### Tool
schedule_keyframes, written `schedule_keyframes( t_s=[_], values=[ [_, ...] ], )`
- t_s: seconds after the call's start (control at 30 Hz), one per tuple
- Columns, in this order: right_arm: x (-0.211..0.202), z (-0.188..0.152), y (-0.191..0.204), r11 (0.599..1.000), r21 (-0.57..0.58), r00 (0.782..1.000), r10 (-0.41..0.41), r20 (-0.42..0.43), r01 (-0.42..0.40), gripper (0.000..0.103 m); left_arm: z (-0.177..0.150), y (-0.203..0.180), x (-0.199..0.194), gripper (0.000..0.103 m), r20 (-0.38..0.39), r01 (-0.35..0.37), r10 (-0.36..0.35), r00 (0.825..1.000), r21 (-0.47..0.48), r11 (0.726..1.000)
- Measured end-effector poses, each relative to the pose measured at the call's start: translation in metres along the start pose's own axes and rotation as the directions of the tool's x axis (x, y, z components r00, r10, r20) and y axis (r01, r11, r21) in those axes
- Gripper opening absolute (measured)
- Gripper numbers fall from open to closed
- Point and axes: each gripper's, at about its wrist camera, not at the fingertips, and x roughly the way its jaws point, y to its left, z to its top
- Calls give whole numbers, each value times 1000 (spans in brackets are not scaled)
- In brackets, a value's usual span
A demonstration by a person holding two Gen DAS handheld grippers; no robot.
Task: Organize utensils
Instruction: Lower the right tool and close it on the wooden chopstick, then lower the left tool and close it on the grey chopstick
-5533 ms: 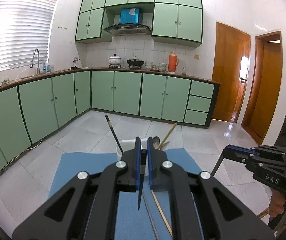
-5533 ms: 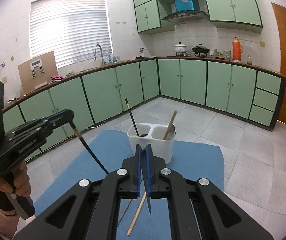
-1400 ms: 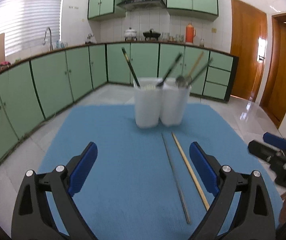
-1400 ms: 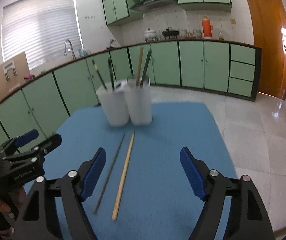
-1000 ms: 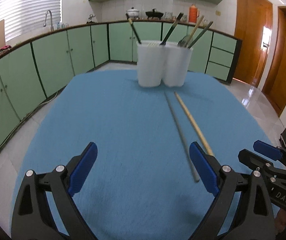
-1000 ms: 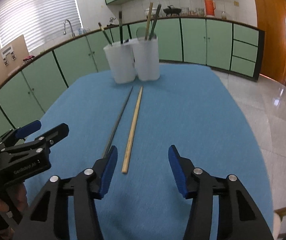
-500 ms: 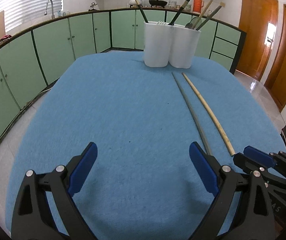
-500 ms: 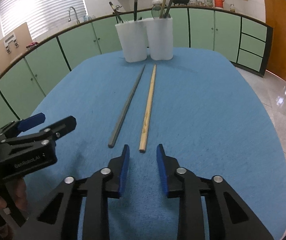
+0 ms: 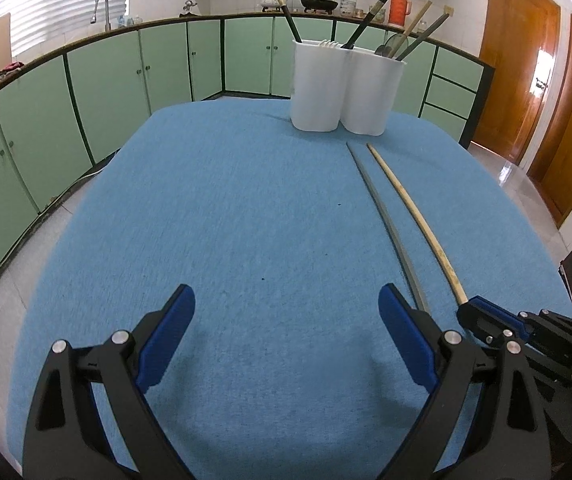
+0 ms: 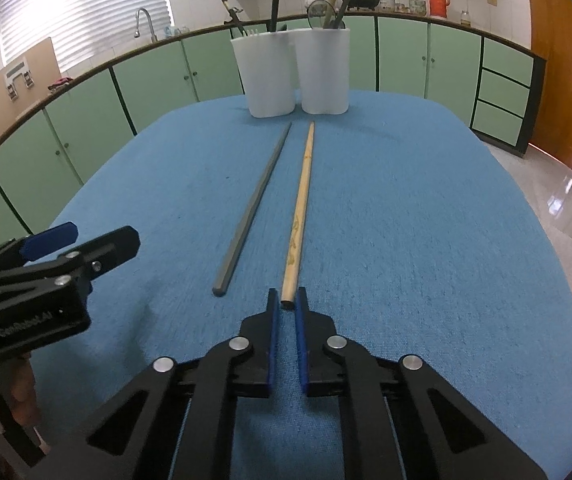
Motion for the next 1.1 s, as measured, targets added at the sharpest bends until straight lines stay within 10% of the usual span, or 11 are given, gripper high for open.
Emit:
schedule_keyframes(
  t_s=[0.77, 0.97, 1.1],
  values=[
    [-22, -6, -64, 981, 182, 998, -61, 0, 59, 7, -7, -50, 8, 74, -49, 121, -120, 992, 26, 992],
    [-22, -6, -67, 982, 187, 999, -39, 5, 37, 7, -11, -65, 24, 32, -97, 134, -130, 987, 39, 990],
    [-24, -6, -66, 983, 184, 1000, -24, 12, 22, 7, -13, -70, 23, 27, -87, 129, -125, 988, 48, 990]
  ],
)
